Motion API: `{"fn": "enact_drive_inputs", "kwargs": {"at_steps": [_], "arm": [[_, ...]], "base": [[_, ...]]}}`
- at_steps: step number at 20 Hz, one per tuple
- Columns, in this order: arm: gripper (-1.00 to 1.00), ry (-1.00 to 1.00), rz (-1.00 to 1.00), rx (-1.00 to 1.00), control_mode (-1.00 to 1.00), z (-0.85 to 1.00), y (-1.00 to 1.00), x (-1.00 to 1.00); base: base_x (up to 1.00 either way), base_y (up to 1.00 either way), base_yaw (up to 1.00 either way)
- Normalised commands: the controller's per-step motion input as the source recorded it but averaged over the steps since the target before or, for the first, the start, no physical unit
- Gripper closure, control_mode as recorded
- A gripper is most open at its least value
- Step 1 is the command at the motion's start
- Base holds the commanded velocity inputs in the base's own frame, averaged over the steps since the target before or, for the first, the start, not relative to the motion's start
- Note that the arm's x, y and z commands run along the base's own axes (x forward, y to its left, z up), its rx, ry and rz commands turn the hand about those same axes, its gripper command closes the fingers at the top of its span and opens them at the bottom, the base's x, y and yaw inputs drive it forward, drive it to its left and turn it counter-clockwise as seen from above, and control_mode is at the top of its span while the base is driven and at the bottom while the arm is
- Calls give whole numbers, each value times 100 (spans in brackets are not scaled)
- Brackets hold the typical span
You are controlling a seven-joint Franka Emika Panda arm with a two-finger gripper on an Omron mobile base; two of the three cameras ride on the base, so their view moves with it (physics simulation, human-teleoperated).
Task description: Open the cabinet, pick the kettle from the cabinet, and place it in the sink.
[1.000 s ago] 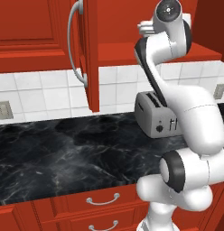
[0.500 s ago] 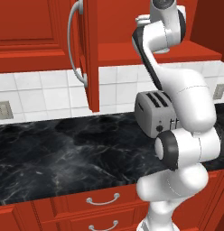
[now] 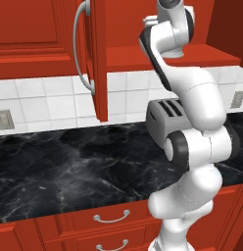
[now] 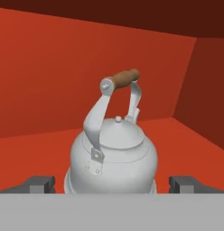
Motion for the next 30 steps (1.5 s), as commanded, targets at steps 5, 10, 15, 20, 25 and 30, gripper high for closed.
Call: {"fn": "enact_drive_inputs", "kwargs": {"at_steps": [5, 10, 15, 20, 25, 30], "arm": [[-100, -1, 0, 0, -100, -12, 0, 22], [-100, -4, 0, -1, -100, -3, -6, 25], [-100, -4, 0, -1, -100, -6, -10, 22], [-100, 0, 0, -1, -100, 0, -6, 25], [-100, 0, 0, -1, -100, 0, -4, 28], [-100, 0, -1, -3, -100, 0, -3, 21]], "base": [[0, 0, 0], [0, 0, 0], [0, 0, 0], [0, 0, 0], [0, 0, 0], [0, 0, 0]]}}
